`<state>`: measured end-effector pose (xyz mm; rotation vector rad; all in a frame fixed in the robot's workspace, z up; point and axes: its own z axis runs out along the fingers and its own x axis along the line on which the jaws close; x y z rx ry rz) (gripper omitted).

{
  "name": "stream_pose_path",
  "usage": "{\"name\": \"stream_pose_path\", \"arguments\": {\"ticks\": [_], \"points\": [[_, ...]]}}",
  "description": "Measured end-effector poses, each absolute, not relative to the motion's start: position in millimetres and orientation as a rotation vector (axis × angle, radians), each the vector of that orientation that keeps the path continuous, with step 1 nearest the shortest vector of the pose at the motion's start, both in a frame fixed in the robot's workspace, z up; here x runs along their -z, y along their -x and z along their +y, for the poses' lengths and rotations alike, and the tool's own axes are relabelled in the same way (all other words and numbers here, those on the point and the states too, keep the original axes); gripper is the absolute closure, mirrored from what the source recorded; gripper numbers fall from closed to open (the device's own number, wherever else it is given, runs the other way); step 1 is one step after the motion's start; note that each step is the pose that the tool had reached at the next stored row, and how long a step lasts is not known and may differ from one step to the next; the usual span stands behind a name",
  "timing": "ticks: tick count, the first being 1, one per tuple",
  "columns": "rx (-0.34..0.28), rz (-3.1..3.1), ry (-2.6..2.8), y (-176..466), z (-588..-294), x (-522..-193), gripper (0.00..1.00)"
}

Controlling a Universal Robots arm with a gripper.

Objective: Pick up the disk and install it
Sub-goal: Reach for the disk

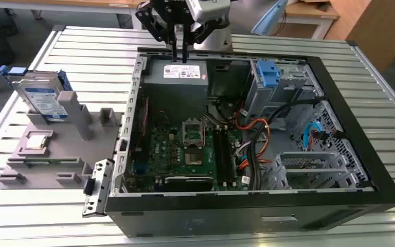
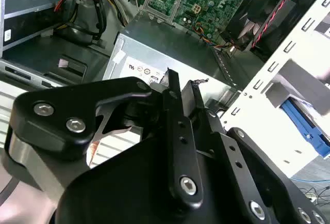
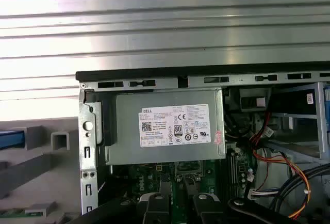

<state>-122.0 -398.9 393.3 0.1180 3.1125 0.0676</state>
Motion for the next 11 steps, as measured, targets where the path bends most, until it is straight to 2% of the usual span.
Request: {"name": "stream_pose_path", "arguments": {"ticks": [11], "points": [[-0.068, 3.112, -0.118, 124.7, -398.9, -393.3, 0.76]]}}
